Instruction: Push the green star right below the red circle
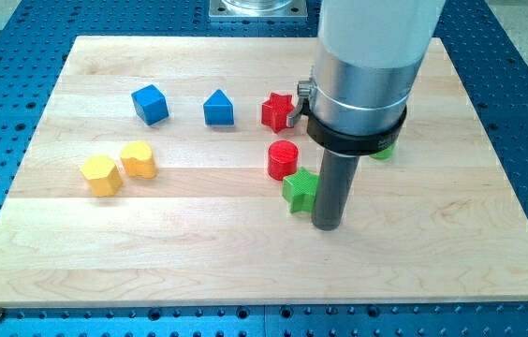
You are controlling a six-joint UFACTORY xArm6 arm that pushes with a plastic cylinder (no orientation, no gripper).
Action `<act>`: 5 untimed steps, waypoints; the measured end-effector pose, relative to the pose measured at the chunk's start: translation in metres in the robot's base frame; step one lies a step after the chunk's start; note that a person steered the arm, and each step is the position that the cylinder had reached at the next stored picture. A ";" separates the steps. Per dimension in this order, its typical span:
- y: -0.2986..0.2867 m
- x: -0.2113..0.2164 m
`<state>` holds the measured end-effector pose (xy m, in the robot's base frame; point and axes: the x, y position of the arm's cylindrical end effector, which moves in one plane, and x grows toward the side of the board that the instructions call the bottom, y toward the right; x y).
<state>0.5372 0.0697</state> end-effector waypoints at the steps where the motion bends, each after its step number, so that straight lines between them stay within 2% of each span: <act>1: 0.001 0.000; 2: 0.032 -0.010; 3: 0.054 -0.059; 5: -0.004 -0.066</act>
